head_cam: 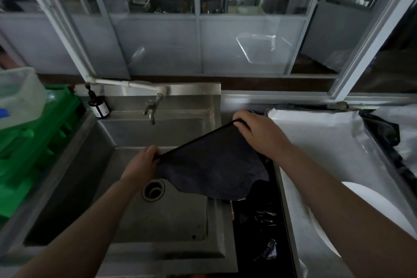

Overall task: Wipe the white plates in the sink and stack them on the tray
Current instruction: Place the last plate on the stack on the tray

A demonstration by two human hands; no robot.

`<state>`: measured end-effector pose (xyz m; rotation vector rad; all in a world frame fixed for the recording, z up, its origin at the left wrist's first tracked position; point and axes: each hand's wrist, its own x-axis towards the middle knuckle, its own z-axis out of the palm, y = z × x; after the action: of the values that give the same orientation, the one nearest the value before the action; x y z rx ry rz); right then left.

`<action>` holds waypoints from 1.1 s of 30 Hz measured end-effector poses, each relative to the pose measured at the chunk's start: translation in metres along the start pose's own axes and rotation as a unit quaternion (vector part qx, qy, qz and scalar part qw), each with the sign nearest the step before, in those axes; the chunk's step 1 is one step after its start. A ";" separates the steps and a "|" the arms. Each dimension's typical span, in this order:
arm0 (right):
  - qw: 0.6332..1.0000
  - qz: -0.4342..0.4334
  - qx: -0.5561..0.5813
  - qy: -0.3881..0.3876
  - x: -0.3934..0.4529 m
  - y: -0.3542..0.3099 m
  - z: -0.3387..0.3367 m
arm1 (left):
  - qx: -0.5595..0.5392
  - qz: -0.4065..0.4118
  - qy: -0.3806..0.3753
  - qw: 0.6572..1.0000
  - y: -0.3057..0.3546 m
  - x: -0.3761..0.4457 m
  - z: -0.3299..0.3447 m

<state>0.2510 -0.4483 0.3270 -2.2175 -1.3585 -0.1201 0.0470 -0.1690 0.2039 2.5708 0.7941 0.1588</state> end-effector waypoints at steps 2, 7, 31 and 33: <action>1.000 -0.001 0.003 0.027 0.001 0.001 -0.006 | 0.021 -0.024 -0.002 0.999 -0.004 -0.004 -0.007; 0.998 -0.010 0.000 0.065 0.005 0.000 -0.024 | 0.005 -0.045 0.018 0.999 -0.008 -0.009 -0.020; 0.972 0.179 0.149 -0.009 -0.045 -0.002 -0.059 | -0.013 0.031 0.193 0.981 0.014 -0.051 -0.121; 0.970 0.194 0.138 -0.041 -0.049 0.008 -0.048 | -0.011 0.017 0.145 0.989 0.004 -0.044 -0.107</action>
<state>0.2427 -0.5134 0.3479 -2.2157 -0.8918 0.2885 -0.0122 -0.1558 0.3027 2.5743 0.8433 0.5610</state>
